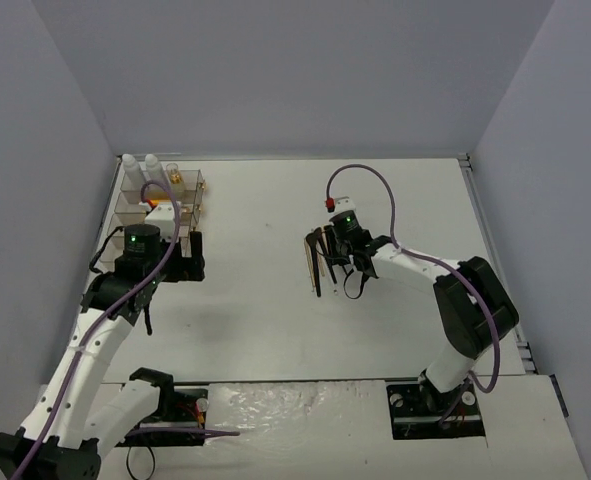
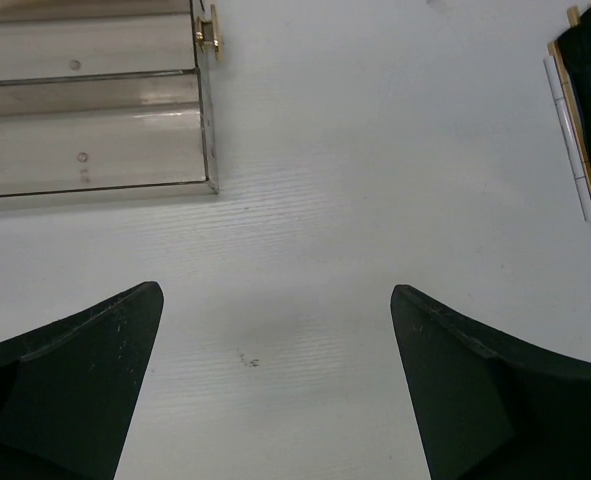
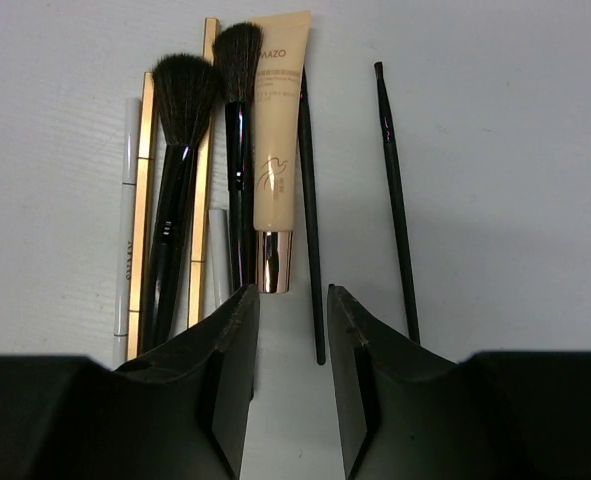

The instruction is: Organize the makeup

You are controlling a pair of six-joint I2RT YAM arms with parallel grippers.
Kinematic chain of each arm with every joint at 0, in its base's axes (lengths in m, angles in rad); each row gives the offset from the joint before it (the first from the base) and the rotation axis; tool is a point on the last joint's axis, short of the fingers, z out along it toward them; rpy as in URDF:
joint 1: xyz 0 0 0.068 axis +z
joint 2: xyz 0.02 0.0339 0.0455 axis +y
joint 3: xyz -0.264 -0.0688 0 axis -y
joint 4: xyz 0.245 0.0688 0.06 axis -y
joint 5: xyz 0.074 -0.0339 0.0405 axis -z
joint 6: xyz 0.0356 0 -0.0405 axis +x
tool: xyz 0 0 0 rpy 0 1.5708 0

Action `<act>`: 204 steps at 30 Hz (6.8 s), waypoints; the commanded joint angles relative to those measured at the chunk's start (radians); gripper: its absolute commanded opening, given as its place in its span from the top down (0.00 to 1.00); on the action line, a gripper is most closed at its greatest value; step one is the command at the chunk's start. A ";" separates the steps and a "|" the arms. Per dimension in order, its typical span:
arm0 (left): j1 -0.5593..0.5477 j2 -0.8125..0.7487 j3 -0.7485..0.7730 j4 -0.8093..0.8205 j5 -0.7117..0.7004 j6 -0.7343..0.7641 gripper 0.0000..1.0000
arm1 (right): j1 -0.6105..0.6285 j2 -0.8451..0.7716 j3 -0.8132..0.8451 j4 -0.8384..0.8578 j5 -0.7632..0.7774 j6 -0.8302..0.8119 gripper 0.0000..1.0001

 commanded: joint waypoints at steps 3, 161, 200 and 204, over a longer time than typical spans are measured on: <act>-0.001 -0.032 0.043 0.057 -0.116 0.015 0.03 | -0.017 0.055 0.074 0.055 -0.029 -0.017 0.73; 0.463 0.948 0.328 0.820 0.124 -1.089 0.52 | 0.198 -0.839 -0.266 0.070 0.067 -0.089 0.00; 0.079 -0.010 0.015 0.075 0.198 -0.072 0.03 | -0.210 -0.204 -0.090 -0.066 -0.128 -0.027 0.49; 0.081 -0.020 0.012 0.071 0.187 -0.075 0.03 | -0.226 -0.130 -0.068 -0.070 -0.133 -0.047 0.51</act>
